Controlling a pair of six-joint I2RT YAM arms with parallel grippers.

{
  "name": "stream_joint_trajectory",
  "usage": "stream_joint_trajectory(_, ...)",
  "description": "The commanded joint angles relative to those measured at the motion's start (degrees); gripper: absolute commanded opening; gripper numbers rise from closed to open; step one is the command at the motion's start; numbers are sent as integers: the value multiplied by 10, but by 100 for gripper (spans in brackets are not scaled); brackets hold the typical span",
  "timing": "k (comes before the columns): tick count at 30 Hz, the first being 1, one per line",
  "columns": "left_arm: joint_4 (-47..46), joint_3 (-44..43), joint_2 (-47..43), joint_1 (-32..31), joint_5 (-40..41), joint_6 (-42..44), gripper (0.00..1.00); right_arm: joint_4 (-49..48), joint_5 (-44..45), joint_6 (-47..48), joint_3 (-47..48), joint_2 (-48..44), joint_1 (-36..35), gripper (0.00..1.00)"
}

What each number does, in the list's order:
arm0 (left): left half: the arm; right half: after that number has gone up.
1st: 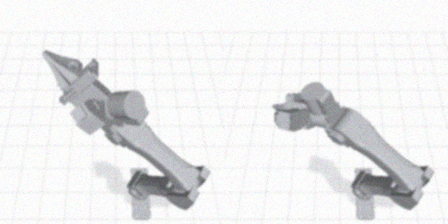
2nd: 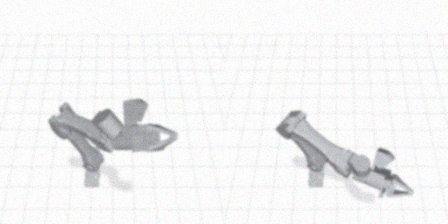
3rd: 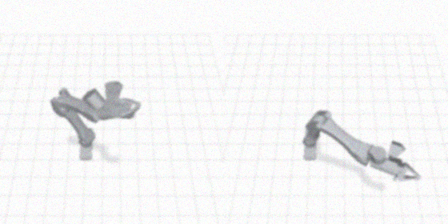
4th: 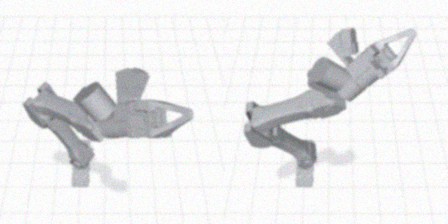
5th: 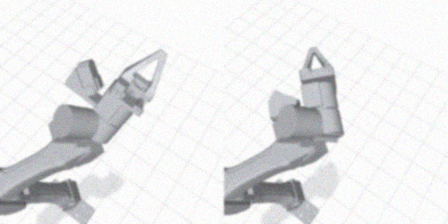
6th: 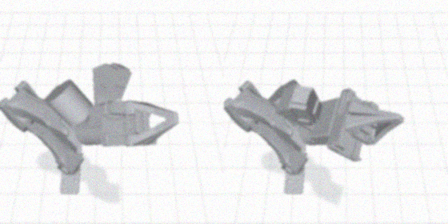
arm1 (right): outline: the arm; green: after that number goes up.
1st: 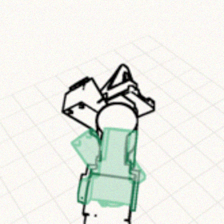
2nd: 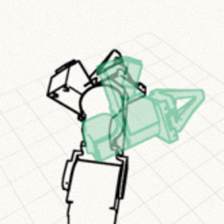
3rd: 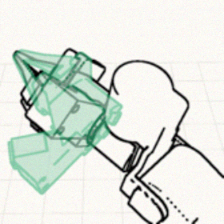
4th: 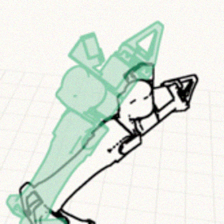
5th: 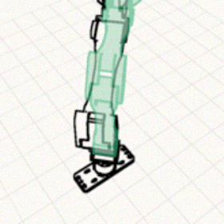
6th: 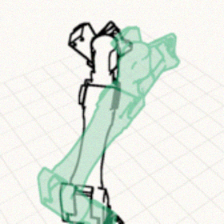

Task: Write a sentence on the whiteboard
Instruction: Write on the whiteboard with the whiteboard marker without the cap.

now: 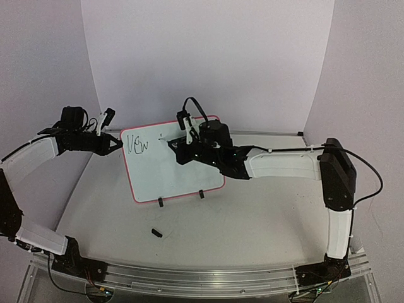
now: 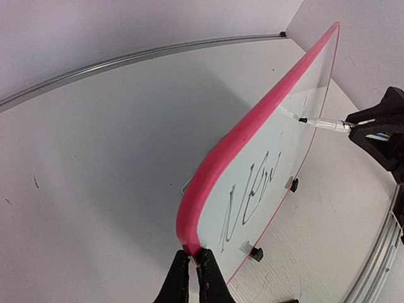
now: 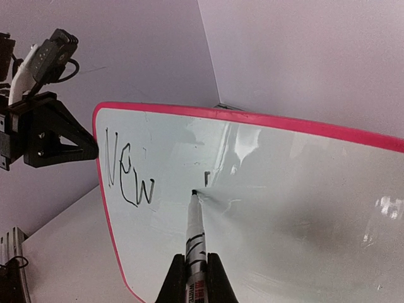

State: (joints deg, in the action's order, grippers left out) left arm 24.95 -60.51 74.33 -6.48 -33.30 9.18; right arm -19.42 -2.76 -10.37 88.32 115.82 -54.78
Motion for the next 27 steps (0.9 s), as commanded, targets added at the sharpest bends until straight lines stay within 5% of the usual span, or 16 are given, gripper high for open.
stream_joint_trajectory(1, 27, -8, 14, -9, 10, 22, 0, 6, 13, -3, 20, 10, -3, 0)
stream_joint_trajectory(27, 28, -8, 14, -9, 11, 22, 0, -16, 97, -2, -15, -22, -3, 0)
